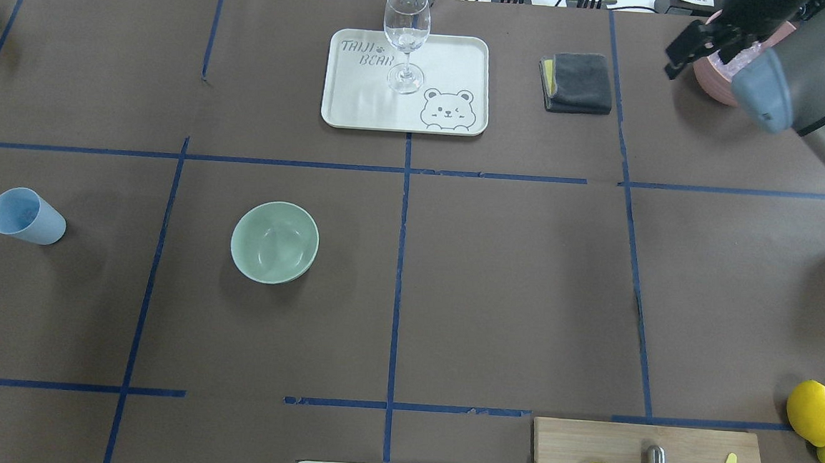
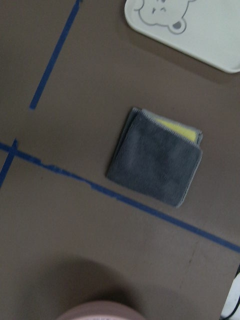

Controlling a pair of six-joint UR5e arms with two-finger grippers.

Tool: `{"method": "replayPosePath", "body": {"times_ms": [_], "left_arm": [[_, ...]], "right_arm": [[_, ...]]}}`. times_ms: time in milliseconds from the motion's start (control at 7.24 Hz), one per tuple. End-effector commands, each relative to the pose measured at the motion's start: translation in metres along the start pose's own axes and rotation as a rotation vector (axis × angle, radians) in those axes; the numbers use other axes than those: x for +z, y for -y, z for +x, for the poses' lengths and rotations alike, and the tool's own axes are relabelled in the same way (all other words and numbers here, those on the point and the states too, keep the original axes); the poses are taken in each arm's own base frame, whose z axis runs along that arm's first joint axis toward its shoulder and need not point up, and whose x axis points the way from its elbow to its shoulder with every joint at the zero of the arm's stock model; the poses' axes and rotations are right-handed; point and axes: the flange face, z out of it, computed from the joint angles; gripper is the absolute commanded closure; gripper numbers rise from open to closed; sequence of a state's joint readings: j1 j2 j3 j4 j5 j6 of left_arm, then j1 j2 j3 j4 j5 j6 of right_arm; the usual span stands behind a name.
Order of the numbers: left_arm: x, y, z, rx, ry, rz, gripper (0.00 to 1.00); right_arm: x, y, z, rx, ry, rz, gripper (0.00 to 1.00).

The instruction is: Pour ice into bowl

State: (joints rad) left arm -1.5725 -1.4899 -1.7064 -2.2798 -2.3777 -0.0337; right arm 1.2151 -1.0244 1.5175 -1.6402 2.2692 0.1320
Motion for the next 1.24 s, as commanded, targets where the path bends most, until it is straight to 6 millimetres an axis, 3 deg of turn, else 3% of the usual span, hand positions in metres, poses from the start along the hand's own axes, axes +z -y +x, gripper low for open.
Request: {"method": "replayPosePath", "body": {"times_ms": [0, 138, 276, 414, 690, 966, 1104], "left_arm": [[-0.001, 0.015, 0.036, -0.083, -0.063, 0.161, 0.00], [0.019, 0.024, 0.059, -0.093, -0.039, 0.170, 0.00], [0.042, 0.031, 0.085, -0.108, -0.013, 0.175, 0.00], [0.057, 0.021, 0.108, -0.171, 0.004, 0.198, 0.00], [0.081, -0.014, 0.175, -0.281, 0.035, 0.198, 0.00], [0.091, -0.080, 0.207, -0.337, 0.056, 0.192, 0.00], [0.095, -0.099, 0.213, -0.362, 0.068, 0.178, 0.00]], "right_arm": [[-0.011, -0.074, 0.124, -0.089, -0.047, -0.039, 0.00], [-0.011, -0.121, 0.153, -0.084, -0.053, -0.047, 0.00], [-0.017, -0.154, 0.169, -0.045, -0.040, -0.040, 0.00], [-0.019, -0.175, 0.175, -0.024, -0.023, -0.033, 0.00], [-0.016, -0.185, 0.178, -0.017, -0.026, -0.038, 0.00], [-0.015, -0.191, 0.178, -0.011, -0.026, -0.037, 0.00], [-0.018, -0.196, 0.175, -0.009, -0.029, -0.033, 0.00]]}}
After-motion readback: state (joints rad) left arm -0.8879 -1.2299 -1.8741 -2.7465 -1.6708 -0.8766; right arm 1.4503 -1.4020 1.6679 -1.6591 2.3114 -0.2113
